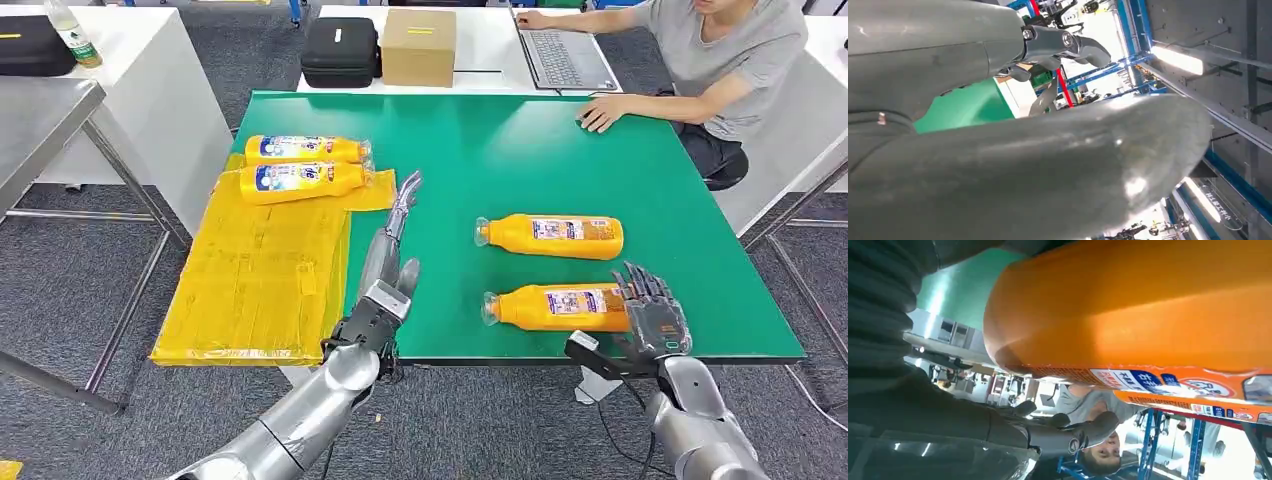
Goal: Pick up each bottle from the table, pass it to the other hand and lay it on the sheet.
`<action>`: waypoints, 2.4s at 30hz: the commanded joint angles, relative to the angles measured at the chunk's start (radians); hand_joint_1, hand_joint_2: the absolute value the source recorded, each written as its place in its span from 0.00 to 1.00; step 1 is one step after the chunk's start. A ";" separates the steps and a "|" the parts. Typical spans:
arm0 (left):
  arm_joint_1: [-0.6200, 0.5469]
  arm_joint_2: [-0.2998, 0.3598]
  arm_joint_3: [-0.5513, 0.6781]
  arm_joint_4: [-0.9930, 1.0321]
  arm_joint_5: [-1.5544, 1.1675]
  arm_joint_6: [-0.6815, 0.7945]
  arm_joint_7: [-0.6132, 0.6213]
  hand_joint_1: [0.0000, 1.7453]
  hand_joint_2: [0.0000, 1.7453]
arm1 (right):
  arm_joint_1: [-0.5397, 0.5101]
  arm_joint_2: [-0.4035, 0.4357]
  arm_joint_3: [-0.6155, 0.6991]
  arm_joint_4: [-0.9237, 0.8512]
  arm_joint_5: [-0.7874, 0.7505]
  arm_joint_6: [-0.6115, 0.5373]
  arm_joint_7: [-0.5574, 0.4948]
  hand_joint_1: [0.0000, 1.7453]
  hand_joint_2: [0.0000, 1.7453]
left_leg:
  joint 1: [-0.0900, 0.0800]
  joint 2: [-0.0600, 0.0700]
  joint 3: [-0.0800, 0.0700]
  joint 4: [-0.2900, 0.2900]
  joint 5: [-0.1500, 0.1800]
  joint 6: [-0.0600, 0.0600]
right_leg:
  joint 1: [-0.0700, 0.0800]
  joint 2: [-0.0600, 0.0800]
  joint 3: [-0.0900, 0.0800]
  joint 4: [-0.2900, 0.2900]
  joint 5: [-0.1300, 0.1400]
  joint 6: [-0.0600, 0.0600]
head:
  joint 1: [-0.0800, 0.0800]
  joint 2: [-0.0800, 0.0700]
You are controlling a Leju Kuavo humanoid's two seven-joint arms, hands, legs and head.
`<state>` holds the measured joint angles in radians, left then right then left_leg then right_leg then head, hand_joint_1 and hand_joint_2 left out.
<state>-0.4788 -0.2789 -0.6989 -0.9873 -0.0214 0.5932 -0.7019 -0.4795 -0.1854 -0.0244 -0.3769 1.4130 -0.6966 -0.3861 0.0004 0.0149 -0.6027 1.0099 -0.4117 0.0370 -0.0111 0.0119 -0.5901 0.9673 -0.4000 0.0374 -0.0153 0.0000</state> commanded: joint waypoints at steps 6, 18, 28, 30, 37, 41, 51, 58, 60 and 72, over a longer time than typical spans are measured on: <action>-0.033 0.007 -0.008 0.072 0.016 -0.021 0.004 0.00 0.00 | 0.115 0.079 -0.091 -0.169 -0.025 -0.002 -0.223 0.00 1.00 | 0.001 -0.004 -0.002 -0.002 0.004 0.000 | 0.001 -0.004 -0.001 -0.002 0.000 -0.002 | 0.000 0.000; -0.038 0.003 -0.004 0.076 0.016 -0.031 0.004 0.00 0.00 | 0.058 0.067 -0.094 -0.018 -0.083 -0.002 -0.312 0.00 1.00 | 0.002 -0.005 -0.007 -0.002 0.002 -0.001 | 0.001 -0.004 -0.004 -0.002 -0.002 0.000 | 0.000 0.000; -0.034 0.008 0.001 0.081 0.014 -0.025 0.004 0.00 0.00 | 0.038 0.072 -0.066 0.067 -0.174 -0.002 -0.301 0.00 1.00 | 0.002 -0.003 -0.007 -0.001 0.001 -0.001 | 0.001 -0.002 -0.006 -0.001 -0.002 0.001 | 0.000 0.000; -0.034 0.008 0.001 0.081 0.014 -0.025 0.004 0.00 0.00 | 0.038 0.072 -0.066 0.067 -0.174 -0.002 -0.301 0.00 1.00 | 0.002 -0.003 -0.007 0.000 0.001 -0.001 | 0.001 -0.002 -0.006 0.000 -0.002 0.001 | 0.000 0.000; -0.038 -0.007 0.008 0.093 0.029 -0.066 0.004 0.00 0.00 | 0.010 0.063 -0.077 0.103 -0.230 0.078 -0.303 0.00 1.00 | 0.002 -0.005 -0.007 -0.002 0.002 -0.003 | 0.001 -0.004 -0.006 -0.001 -0.002 0.000 | 0.000 0.000; -0.044 -0.015 0.005 0.100 0.028 -0.075 0.004 0.00 0.00 | -0.003 0.059 -0.038 0.107 -0.224 0.151 -0.312 0.00 1.00 | 0.001 -0.004 -0.008 -0.001 0.001 -0.002 | 0.001 -0.003 -0.006 0.000 -0.002 0.000 | 0.000 0.000; -0.063 -0.029 0.000 0.119 0.030 -0.109 0.004 0.00 0.00 | -0.032 0.001 0.084 0.140 -0.097 0.384 -0.230 0.02 1.00 | 0.002 -0.001 -0.005 0.000 0.001 -0.002 | 0.001 -0.001 -0.005 0.000 -0.001 0.000 | 0.000 0.000; -0.068 -0.037 -0.002 0.126 0.032 -0.116 0.004 0.00 0.00 | -0.032 -0.005 0.090 0.137 -0.095 0.433 -0.229 1.00 1.00 | 0.002 0.000 0.001 -0.001 -0.003 -0.001 | 0.002 0.001 0.001 -0.002 -0.004 0.001 | 0.000 0.000; -0.074 -0.041 -0.003 0.124 0.032 -0.110 0.004 0.00 0.00 | -0.044 -0.014 0.108 0.138 -0.079 0.505 -0.207 1.00 1.00 | 0.002 -0.002 0.002 -0.002 0.000 0.000 | 0.002 0.000 0.002 -0.003 -0.002 0.001 | 0.000 0.000; -0.083 -0.053 0.010 0.128 0.013 -0.065 0.004 0.00 0.00 | -0.028 0.039 -0.037 0.075 -0.306 0.474 -0.312 1.00 1.00 | 0.003 -0.006 0.005 -0.001 0.000 0.000 | 0.002 -0.002 0.006 -0.003 -0.003 0.002 | 0.000 0.000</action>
<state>-0.5210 -0.3364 -0.6973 -0.9354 -0.0023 0.5016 -0.7019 -0.6083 -0.2174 0.0473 -0.3384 1.2952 -0.1541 -0.6137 0.0014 0.0128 -0.5976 1.0099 -0.4134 0.0386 -0.0106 0.0138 -0.5853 0.9664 -0.4037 0.0412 -0.0149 0.0000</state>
